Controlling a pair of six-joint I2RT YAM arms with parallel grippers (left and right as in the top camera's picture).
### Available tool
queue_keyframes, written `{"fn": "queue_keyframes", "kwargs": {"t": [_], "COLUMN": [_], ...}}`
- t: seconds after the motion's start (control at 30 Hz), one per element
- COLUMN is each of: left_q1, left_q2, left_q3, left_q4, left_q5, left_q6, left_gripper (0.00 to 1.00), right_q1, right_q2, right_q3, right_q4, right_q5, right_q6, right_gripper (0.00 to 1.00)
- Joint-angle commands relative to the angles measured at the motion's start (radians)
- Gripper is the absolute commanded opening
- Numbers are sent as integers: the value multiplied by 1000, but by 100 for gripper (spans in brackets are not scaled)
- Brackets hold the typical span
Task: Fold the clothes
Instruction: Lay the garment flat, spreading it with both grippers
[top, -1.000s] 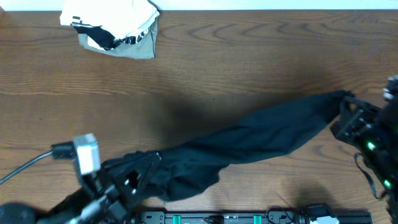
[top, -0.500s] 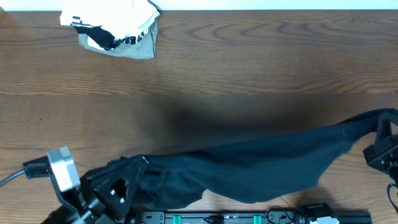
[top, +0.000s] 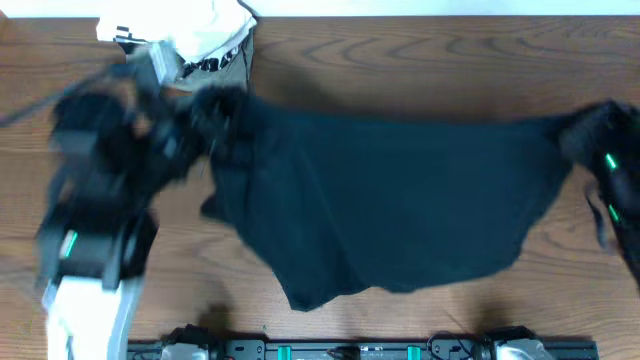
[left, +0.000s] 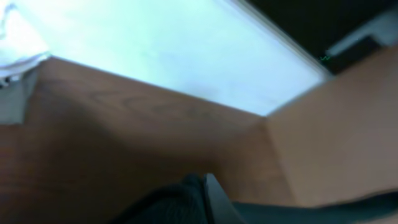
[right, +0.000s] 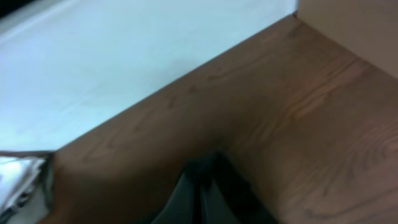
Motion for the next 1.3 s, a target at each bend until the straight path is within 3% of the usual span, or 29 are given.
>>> {"fn": "queue_keyframes", "kwargs": {"t": [0.0,0.2,0.43,0.47,0.53,0.57,0.63,0.67,0.83,0.9,1.1,1.27], "left_q1": [5,5,-16,-20,-29,-30,-31,-31,-31,-31,-31,-36], "left_q2": [154,444,731,760,819,839,874,885,851,805,587,449], "left_q3": [11,11,11,11,11,11,11,11,11,11,11,4], "left_q4": [74,259,475,493,521,526,520,507,433,388,13,-353], "left_q5": [-61,-125,-140,-141,-143,-143,-140,-138,-131,-107,-62,-63], "left_q6": [27,27,27,27,27,27,27,30,90,91,106,127], "left_gripper": [6,6,7,17,47,68,95,100,98,98,98,98], "right_q1": [-16,-114,-159,-163,-174,-181,-195,-203,-234,-240,-247,-245], "right_q2": [112,366,631,658,719,748,787,801,784,756,616,527], "right_q3": [7,7,7,7,7,7,7,7,8,8,8,7], "right_q4": [32,120,254,265,291,303,306,303,257,238,89,-113], "right_q5": [50,15,19,20,21,24,48,60,79,79,16,-194], "right_q6": [28,67,13,14,14,12,10,-6,-53,-53,-53,-49], "right_gripper": [1,1,1,1,1,1,10,18,70,97,99,99]}}
